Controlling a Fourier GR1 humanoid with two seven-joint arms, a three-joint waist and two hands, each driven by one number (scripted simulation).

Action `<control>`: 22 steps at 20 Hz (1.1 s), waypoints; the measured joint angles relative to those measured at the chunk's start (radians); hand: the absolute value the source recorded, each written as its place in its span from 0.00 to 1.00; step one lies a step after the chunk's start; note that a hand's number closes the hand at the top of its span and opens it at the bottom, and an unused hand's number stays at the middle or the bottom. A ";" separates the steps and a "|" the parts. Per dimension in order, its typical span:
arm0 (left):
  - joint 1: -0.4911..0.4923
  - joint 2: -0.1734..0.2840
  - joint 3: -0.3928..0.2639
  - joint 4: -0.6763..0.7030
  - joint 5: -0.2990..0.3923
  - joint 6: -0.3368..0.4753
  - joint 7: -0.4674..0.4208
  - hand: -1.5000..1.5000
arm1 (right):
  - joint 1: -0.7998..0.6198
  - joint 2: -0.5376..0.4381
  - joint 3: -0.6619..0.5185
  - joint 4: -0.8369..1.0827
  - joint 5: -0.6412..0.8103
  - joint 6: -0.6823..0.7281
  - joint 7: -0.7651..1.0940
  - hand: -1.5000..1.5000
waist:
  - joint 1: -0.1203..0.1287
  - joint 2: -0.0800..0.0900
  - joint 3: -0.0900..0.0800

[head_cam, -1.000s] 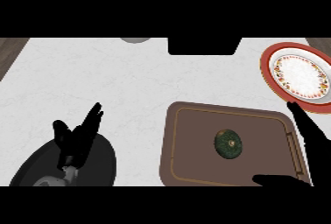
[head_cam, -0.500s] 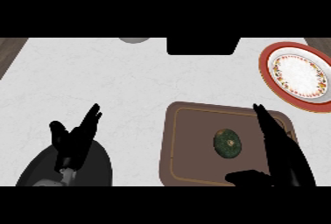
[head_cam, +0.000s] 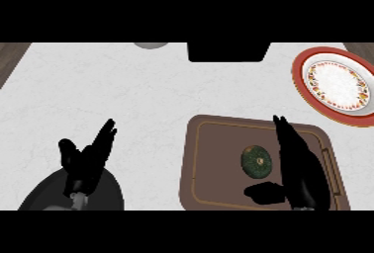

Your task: Pick the squash from the tray and place it in the plate

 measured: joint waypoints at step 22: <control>0.008 -0.055 0.058 0.020 -0.063 -0.065 -0.024 0.50 | -0.026 0.062 -0.034 0.258 0.097 0.049 -0.165 1.00 | 0.000 -0.007 0.000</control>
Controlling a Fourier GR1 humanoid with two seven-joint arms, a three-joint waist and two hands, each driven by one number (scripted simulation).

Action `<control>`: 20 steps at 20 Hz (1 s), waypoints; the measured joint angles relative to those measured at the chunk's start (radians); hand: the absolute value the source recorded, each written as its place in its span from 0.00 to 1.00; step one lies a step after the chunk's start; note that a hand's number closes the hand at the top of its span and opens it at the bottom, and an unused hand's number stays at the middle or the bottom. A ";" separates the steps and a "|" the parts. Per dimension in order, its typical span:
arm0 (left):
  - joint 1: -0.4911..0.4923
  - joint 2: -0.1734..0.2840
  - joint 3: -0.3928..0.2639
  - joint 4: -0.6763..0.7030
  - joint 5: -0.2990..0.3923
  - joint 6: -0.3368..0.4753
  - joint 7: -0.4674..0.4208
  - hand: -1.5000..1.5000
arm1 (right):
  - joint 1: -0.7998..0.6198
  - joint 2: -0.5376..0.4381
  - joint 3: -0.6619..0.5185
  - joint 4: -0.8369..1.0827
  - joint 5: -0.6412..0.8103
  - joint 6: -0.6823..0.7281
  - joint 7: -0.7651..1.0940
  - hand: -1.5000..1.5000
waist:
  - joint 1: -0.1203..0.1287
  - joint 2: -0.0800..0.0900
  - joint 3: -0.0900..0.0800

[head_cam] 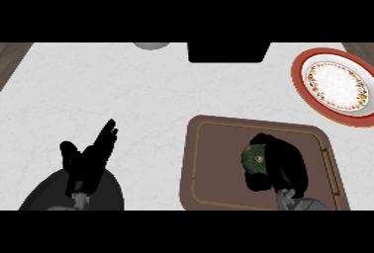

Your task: Pick the squash from the tray and place it in the plate

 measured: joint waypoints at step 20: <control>-0.040 -0.012 0.000 -0.008 -0.023 -0.030 0.041 0.50 | -0.636 0.186 -0.204 0.538 0.360 -0.350 0.197 1.00 | 0.057 0.024 -0.001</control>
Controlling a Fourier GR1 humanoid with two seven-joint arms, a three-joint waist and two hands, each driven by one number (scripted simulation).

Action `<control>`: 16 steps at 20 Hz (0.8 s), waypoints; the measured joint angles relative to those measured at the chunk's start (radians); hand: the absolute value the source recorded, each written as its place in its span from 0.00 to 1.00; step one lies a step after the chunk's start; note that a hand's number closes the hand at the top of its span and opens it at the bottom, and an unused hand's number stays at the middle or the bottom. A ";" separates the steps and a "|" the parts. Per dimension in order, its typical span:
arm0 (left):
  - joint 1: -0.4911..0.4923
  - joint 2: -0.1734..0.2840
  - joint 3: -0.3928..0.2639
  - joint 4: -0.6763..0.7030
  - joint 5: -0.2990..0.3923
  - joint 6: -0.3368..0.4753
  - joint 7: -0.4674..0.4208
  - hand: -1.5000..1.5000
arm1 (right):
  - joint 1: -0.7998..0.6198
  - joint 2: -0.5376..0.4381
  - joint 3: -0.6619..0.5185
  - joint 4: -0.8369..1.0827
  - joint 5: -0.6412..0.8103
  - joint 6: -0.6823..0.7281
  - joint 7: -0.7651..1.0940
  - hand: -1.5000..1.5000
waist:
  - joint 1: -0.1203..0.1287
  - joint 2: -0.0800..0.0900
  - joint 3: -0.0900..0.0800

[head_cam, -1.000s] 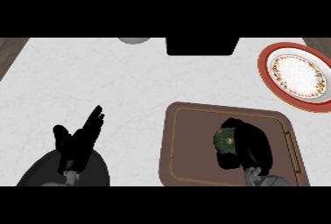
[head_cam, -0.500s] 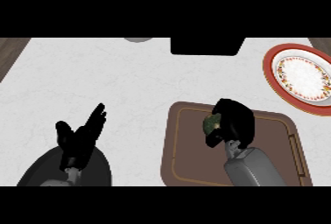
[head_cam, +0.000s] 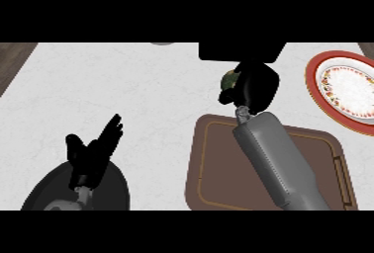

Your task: Pick the squash from the tray and place it in the plate

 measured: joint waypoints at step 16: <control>0.032 -0.007 0.019 -0.015 -0.003 0.009 0.001 0.50 | -0.078 -0.052 -0.322 0.162 0.121 -0.503 -0.043 1.00 | -0.039 -0.009 0.003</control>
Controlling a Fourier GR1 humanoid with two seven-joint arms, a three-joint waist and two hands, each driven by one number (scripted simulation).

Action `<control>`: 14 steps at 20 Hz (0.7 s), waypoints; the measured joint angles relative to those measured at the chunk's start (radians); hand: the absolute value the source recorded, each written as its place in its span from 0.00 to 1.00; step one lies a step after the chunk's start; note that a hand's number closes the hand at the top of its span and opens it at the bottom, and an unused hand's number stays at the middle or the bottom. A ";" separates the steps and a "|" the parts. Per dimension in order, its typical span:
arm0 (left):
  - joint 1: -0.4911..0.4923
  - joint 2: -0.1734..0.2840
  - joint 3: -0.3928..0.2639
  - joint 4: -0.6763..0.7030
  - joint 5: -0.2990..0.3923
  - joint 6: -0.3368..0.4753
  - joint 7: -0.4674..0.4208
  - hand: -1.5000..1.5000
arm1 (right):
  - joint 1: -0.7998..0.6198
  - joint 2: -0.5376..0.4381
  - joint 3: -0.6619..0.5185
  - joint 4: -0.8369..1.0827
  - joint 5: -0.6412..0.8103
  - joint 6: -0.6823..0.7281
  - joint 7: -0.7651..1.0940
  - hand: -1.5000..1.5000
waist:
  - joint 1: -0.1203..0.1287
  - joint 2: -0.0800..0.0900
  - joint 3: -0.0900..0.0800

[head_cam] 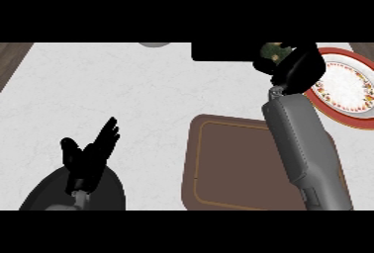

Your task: Pick the squash from the tray and place it in the plate

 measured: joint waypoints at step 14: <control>-0.006 -0.014 0.005 0.001 -0.014 -0.006 -0.006 0.50 | 0.058 -0.291 -0.211 0.270 -0.294 -0.270 -0.344 1.00 | 0.006 0.005 0.001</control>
